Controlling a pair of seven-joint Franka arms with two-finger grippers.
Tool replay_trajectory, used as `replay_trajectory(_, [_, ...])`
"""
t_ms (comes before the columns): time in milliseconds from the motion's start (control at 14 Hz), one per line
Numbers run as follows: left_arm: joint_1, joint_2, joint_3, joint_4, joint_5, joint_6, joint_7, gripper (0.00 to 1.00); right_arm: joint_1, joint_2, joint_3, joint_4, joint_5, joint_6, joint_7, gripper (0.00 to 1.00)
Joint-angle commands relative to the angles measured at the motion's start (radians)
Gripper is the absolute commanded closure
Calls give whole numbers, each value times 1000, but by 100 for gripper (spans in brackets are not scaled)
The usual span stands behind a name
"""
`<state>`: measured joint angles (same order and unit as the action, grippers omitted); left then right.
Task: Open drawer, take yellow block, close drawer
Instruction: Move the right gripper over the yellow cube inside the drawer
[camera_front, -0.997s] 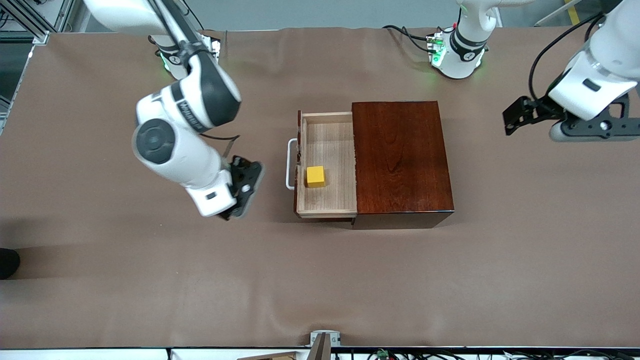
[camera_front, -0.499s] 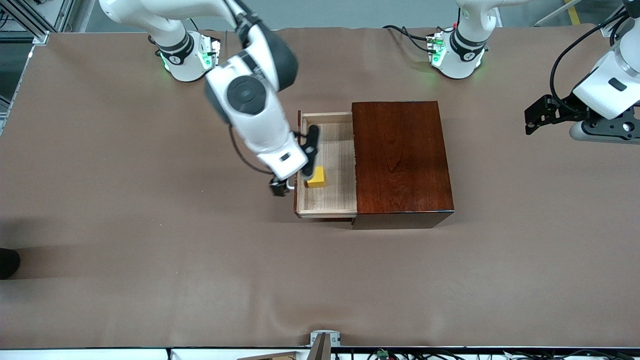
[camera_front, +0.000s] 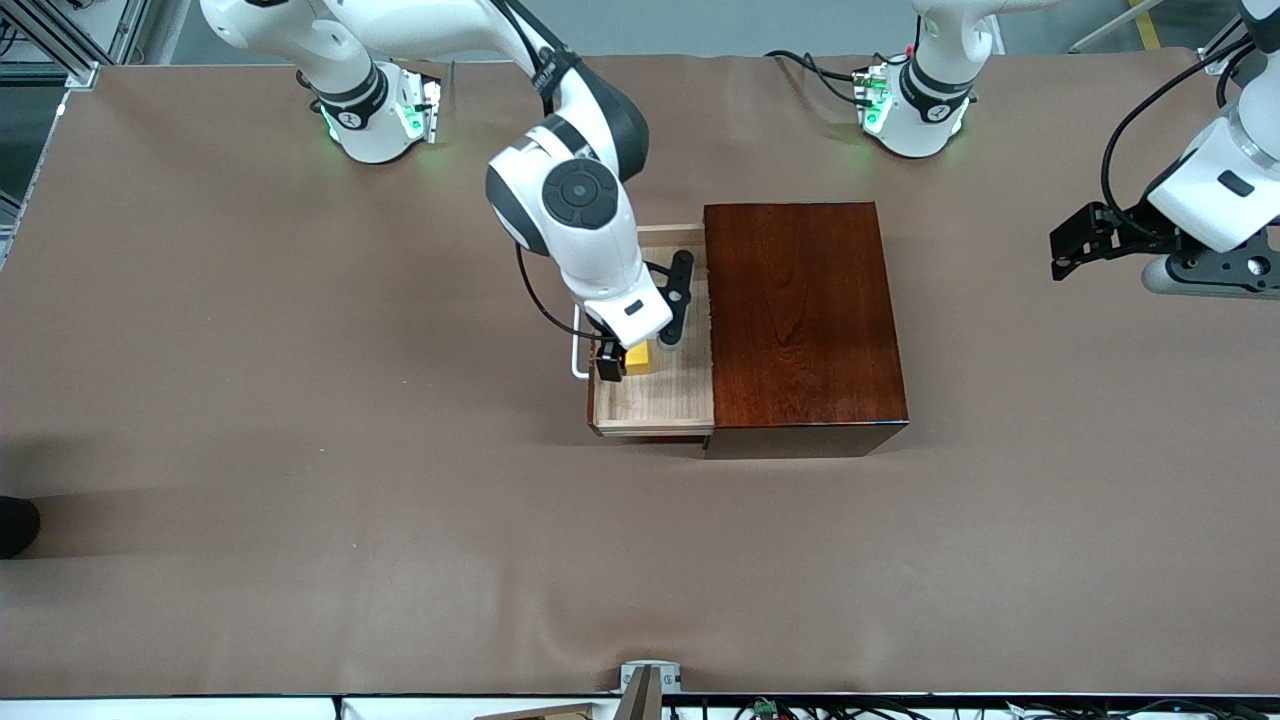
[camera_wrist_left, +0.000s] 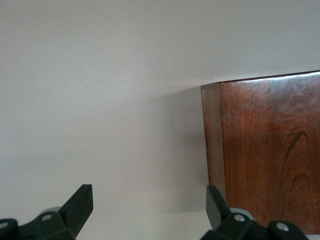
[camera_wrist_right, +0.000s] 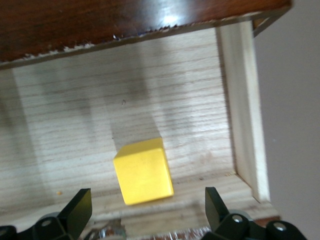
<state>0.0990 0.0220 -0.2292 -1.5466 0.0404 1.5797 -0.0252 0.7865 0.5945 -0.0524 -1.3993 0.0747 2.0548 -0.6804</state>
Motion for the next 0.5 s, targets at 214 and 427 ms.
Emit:
replay_trajectory(214, [10,1,-2,-1,-20,11,-7,0,17,45,-4,17,-1,51,16,0])
replay_trajectory(427, [10,3,-2,-3,-20,11,-7,0,19,50,-4,16,5,51,13,0])
